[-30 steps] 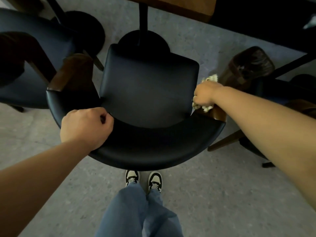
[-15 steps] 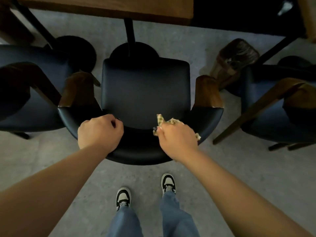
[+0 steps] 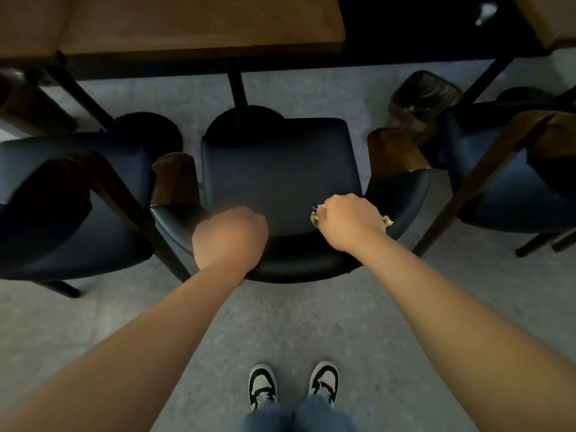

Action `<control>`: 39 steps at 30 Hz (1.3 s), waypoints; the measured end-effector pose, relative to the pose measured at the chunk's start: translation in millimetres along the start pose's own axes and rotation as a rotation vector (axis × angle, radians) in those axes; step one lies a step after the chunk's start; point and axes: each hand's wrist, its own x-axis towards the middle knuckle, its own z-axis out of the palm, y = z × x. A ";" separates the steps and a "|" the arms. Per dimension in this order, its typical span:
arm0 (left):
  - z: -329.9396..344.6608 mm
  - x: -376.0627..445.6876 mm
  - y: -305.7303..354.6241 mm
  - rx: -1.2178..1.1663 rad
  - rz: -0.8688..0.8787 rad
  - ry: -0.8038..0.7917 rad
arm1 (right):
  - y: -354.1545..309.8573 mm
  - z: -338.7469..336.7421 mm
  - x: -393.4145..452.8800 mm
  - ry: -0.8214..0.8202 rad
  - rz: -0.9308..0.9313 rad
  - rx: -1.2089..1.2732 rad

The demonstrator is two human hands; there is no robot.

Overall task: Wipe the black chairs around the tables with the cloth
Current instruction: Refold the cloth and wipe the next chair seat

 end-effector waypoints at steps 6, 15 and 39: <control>10.7 -1.9 -5.8 -0.016 0.070 0.136 | 5.7 5.5 3.8 0.063 -0.076 -0.040; 19.8 13.8 -12.3 -0.052 0.058 0.090 | 5.5 4.9 8.4 0.108 -0.202 -0.068; 23.4 -9.5 -30.5 -0.385 0.349 0.439 | -2.6 1.7 -13.6 0.364 -0.204 -0.003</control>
